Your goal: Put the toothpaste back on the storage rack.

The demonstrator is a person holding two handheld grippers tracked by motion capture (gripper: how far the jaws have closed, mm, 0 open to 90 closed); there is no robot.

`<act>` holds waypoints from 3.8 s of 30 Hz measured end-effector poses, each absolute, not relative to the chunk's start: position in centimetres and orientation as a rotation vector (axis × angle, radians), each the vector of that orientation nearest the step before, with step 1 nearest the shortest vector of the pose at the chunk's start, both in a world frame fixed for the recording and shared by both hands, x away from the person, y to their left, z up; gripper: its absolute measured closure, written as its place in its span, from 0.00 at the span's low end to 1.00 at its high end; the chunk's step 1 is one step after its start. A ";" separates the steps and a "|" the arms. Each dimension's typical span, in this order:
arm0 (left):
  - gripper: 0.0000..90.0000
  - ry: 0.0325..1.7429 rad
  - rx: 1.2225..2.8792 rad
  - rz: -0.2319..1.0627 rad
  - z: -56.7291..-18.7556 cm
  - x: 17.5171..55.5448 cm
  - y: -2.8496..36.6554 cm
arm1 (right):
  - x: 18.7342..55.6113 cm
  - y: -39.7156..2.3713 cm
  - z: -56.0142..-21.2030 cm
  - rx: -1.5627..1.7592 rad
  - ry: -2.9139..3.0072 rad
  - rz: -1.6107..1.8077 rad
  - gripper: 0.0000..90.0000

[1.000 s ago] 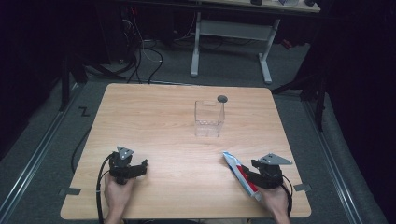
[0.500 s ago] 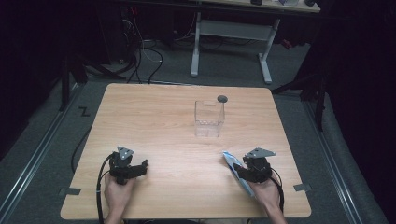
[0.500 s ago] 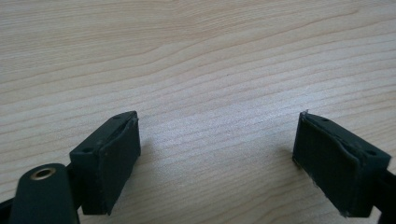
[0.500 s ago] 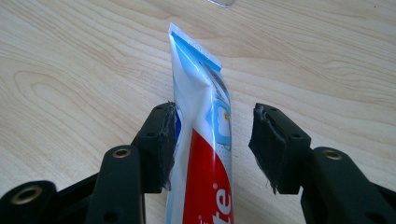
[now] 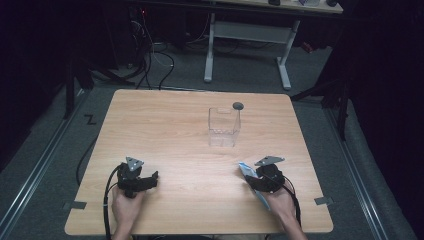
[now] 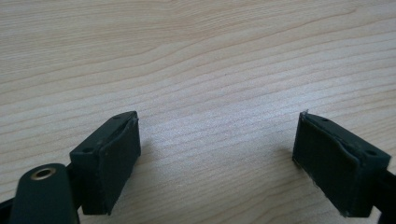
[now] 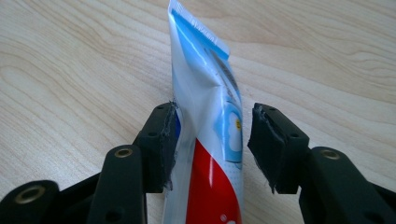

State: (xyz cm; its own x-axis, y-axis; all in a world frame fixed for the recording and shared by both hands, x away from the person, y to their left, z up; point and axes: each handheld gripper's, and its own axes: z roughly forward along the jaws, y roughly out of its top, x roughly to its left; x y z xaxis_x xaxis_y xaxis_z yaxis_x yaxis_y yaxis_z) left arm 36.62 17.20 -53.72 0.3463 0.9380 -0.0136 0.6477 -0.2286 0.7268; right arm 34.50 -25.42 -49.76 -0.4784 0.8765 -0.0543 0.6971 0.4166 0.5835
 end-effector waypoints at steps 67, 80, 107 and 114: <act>0.17 1.370 1.974 0.575 -53.7 36.7 17.1 | 35.4 -25.6 -48.2 1.384 2.452 0.840 0.79; 0.17 1.370 1.974 0.575 -53.7 36.7 17.1 | 35.3 -25.7 -46.1 1.338 2.393 0.937 0.79; 0.17 1.370 1.974 0.575 -53.7 36.7 17.1 | 36.6 -25.5 -43.4 1.285 2.310 1.034 0.79; 0.17 1.370 1.974 0.575 -53.7 36.7 17.1 | 37.3 -25.3 -42.6 1.272 2.289 1.057 0.79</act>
State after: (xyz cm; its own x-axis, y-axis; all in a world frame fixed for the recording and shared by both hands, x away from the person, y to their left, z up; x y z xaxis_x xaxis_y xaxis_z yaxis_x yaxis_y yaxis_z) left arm 36.65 17.15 -53.71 0.3552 0.9347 -0.0135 0.6453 -0.2347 0.7270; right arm 37.31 -25.29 -42.57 -0.5543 0.8289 0.0757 0.5952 0.3311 0.7322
